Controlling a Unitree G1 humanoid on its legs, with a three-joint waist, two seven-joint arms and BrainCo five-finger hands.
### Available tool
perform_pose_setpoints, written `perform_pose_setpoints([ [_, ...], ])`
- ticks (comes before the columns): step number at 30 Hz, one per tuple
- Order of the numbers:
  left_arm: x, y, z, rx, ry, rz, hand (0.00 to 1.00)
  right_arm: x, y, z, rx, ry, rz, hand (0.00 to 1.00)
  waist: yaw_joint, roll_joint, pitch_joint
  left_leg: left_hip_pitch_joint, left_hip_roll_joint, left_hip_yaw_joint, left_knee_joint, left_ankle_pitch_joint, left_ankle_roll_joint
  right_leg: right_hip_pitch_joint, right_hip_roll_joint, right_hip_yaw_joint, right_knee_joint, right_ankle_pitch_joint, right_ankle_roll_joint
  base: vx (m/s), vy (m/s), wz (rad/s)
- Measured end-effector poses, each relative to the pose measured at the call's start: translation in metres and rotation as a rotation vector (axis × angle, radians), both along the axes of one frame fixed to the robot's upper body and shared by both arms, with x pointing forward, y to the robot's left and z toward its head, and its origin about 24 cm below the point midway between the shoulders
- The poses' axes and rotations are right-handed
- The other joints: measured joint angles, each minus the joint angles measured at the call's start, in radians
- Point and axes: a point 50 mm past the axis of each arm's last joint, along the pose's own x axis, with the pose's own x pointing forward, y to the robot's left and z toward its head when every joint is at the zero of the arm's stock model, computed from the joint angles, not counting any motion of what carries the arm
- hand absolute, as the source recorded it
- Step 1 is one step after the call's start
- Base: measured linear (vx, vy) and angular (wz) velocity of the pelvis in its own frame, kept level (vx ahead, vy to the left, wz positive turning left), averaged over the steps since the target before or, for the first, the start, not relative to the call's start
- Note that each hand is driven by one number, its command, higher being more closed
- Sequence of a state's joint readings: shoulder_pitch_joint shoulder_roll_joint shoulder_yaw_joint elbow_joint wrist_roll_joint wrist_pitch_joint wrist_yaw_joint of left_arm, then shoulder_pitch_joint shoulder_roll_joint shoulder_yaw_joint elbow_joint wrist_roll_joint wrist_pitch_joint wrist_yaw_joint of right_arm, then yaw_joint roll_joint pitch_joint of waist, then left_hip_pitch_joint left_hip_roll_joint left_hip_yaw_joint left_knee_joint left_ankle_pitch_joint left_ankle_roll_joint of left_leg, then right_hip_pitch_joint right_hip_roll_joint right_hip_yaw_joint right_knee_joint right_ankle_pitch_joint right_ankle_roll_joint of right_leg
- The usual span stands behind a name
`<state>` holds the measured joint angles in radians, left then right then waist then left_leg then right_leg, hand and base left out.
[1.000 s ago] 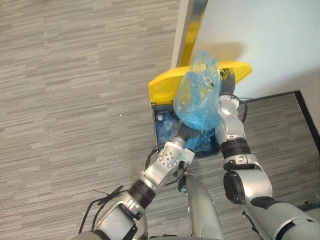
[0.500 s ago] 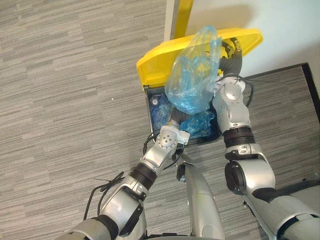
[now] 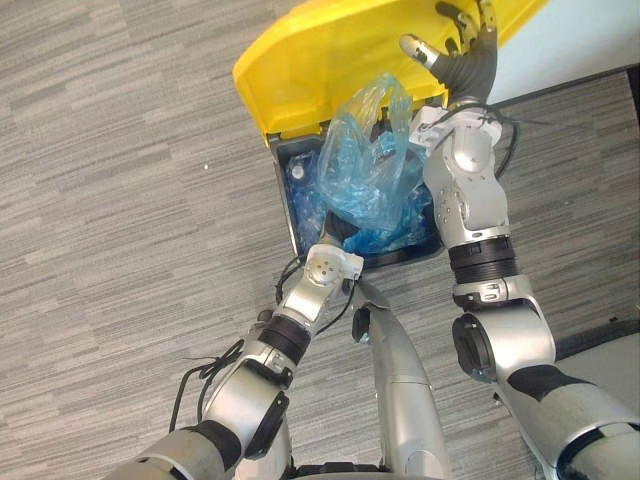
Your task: Gather rubbish on tea table into small bin, then transfer packed bag to large trash can.
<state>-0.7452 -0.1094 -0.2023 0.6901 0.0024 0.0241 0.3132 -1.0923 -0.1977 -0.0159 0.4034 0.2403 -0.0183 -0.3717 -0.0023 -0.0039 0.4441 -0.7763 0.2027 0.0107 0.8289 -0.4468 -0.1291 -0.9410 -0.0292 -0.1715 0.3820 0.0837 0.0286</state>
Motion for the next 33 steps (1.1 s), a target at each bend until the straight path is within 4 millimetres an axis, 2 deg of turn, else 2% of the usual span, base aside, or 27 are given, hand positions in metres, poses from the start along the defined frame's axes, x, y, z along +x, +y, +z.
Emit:
perform_pose_setpoints([
  [3,0.002,0.008,-0.007,0.014,0.042,0.049,0.00,-0.001,0.003,0.003,-0.004,-0.011,0.007,0.00,0.000,0.000,0.000,-0.010,0.015,0.004,0.010,-0.001,-0.002,-0.006,0.008,-0.004,0.001,0.001,0.000,0.00,-0.052,-0.04],
  [11,0.003,0.008,-0.007,0.069,0.028,0.050,0.00,-0.001,0.003,0.002,-0.005,-0.010,0.011,0.00,0.000,0.000,0.000,-0.010,0.016,0.005,0.010,-0.002,-0.004,-0.006,0.009,-0.004,0.002,0.002,-0.002,0.00,-0.039,-0.01],
  [17,0.000,0.003,0.005,0.072,-0.031,0.029,0.00,0.000,0.001,-0.004,-0.006,0.008,-0.002,0.00,0.001,0.000,0.000,0.008,0.005,0.007,-0.016,0.020,-0.014,0.012,-0.008,-0.013,-0.003,0.003,-0.004,0.00,-0.044,0.10],
  [21,-0.008,0.002,0.007,0.067,-0.074,0.018,0.00,0.002,-0.008,-0.037,-0.010,0.091,-0.022,0.00,0.007,-0.001,-0.002,0.070,0.003,0.006,-0.035,0.025,-0.010,0.075,-0.015,-0.023,-0.004,-0.006,-0.006,0.00,-0.033,0.09],
  [23,-0.016,0.004,0.001,0.068,-0.085,0.021,0.00,-0.003,-0.013,-0.059,-0.039,0.125,-0.039,0.00,0.012,-0.002,-0.003,0.111,-0.004,0.007,-0.055,0.031,-0.005,0.112,-0.026,-0.026,-0.004,-0.013,-0.004,-0.01,-0.032,0.16],
  [26,-0.029,0.014,-0.016,0.072,-0.055,0.037,0.00,-0.006,-0.017,-0.085,-0.078,0.191,-0.049,0.00,0.023,-0.002,-0.003,0.167,-0.005,0.006,-0.071,0.033,-0.002,0.164,-0.030,-0.032,-0.002,-0.025,-0.006,-0.01,-0.032,0.09],
  [28,-0.041,0.023,-0.032,0.074,-0.023,0.048,0.00,-0.011,-0.020,-0.108,-0.098,0.243,-0.052,0.00,0.036,-0.003,-0.005,0.215,-0.014,0.007,-0.095,0.039,0.006,0.204,-0.038,-0.032,0.000,-0.035,-0.003,-0.01,-0.040,0.10],
  [29,-0.048,0.030,-0.042,0.081,-0.001,0.058,0.00,-0.015,-0.022,-0.126,-0.118,0.291,-0.056,0.00,0.046,-0.004,-0.008,0.245,-0.015,0.007,-0.105,0.040,0.007,0.229,-0.040,-0.033,0.004,-0.041,-0.003,-0.01,-0.033,0.06],
  [30,-0.050,0.033,-0.046,0.084,0.006,0.062,0.00,-0.016,-0.023,-0.132,-0.120,0.308,-0.055,0.00,0.050,-0.004,-0.008,0.257,-0.017,0.007,-0.110,0.040,0.007,0.238,-0.042,-0.033,0.005,-0.044,-0.001,-0.02,-0.029,0.06],
  [33,-0.066,0.052,-0.066,0.085,0.066,0.086,0.00,-0.027,-0.030,-0.172,-0.154,0.428,-0.069,0.00,0.066,-0.005,-0.015,0.326,-0.023,0.007,-0.129,0.042,0.011,0.296,-0.047,-0.034,0.009,-0.058,0.000,-0.01,-0.011,0.03],
])
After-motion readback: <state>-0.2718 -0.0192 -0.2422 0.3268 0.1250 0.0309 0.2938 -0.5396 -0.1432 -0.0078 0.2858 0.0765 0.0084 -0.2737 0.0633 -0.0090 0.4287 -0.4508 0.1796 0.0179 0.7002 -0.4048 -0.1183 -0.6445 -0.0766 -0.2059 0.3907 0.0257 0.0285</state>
